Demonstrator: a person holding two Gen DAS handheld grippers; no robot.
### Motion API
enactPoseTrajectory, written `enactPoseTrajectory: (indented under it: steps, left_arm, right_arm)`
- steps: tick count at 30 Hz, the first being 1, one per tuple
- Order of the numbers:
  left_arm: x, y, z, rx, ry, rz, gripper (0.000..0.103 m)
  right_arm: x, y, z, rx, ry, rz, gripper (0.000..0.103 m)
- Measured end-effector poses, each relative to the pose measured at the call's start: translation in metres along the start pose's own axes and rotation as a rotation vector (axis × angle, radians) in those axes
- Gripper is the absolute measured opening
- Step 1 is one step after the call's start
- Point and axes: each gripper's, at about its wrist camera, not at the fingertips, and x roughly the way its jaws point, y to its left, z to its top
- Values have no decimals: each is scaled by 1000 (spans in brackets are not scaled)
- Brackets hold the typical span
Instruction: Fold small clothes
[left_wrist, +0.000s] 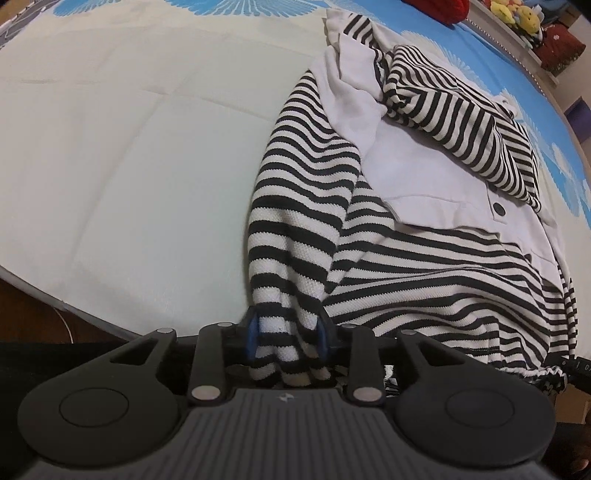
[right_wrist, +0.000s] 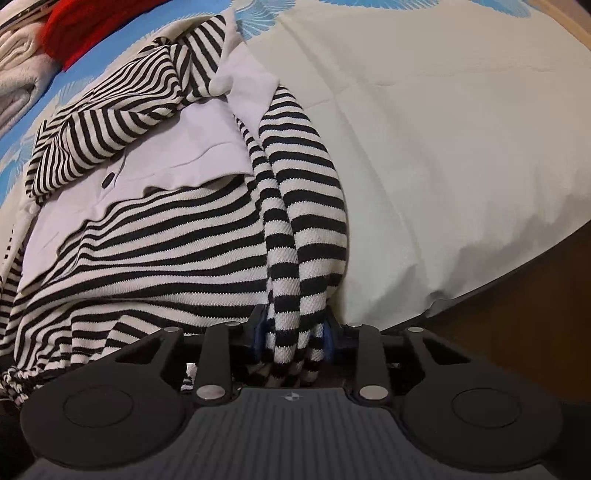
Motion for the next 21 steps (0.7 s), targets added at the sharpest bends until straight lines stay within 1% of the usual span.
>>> enactPoseTrajectory:
  steps: [5,6,7,8,9,10,12,16,18,21]
  left_arm:
    - [3,-4,1,14,1,11,32]
    - [3,-4,1,15,0,10,30]
    - [3,-4,1,15,-2,6,27]
    - [2,-4,1,17,-4,2,22]
    - [1,-4,1,21,-9,-1,20]
    - [-1,-4,2,26,-17,0,18]
    - [-3,-6,2,35,-29,4,18]
    - [-2,-4,2,23,-13,-6,20]
    - [0,-4,1,23,-5,-7,22]
    - [1,-5,1,34,-1,-2,24]
  right_arm:
    - [1,0,0,-13,-3,-6,31]
    - [1,1,0,-14,-5,-8,30]
    - [1,1,-1,-17,-8,-9,29]
    - [1,1,-1,-19,-10,-9,26]
    - [0,2,-1,-21,-14,-6,22]
    - [0,2,-1,-24,-17,0,20]
    - [-2,2,-1,-30,-21,17,17]
    - [-4,0,1,-14,-30,36,18]
    - [-3,-2,1,1,-23,27,24]
    - [0,1,-1,-15,-8,10,26]
